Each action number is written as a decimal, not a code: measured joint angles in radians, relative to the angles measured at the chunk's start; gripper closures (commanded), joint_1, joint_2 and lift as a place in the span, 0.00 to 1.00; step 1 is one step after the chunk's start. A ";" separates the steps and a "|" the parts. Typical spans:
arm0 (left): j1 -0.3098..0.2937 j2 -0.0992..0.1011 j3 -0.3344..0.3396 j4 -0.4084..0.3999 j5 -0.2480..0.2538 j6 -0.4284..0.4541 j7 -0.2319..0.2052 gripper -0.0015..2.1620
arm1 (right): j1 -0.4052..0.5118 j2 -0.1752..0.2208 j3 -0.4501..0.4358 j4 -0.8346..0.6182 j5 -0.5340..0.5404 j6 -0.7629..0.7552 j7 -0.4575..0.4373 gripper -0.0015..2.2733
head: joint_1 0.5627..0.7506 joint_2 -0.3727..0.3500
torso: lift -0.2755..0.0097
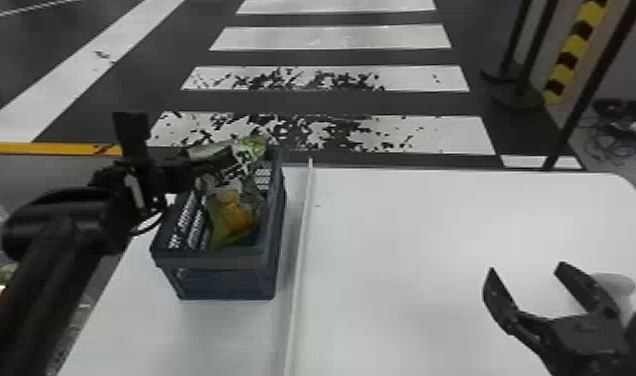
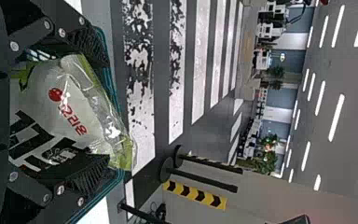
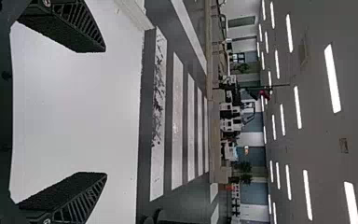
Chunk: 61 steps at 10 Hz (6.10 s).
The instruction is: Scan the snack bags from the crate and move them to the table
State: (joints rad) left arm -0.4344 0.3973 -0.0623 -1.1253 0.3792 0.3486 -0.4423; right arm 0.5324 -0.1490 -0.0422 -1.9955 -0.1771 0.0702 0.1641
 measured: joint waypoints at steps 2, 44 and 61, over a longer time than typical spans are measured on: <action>0.005 -0.001 -0.001 -0.019 -0.002 0.022 0.020 0.91 | 0.000 0.000 0.007 -0.001 -0.002 -0.009 0.000 0.02 | 0.70 0.65 | 0.63; 0.284 -0.231 0.105 -0.711 0.495 0.669 0.095 0.98 | -0.040 -0.005 -0.061 0.132 0.011 -0.260 -0.125 0.02 | 0.70 0.16 | 0.63; 0.010 -0.397 -0.256 -0.095 0.213 0.412 0.065 0.98 | -0.111 -0.006 -0.027 0.228 -0.016 -0.380 -0.133 0.02 | 0.70 0.03 | 0.63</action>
State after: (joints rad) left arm -0.4239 0.0000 -0.3186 -1.2206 0.5926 0.7605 -0.3768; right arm 0.4211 -0.1555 -0.0691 -1.7678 -0.1933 -0.3100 0.0307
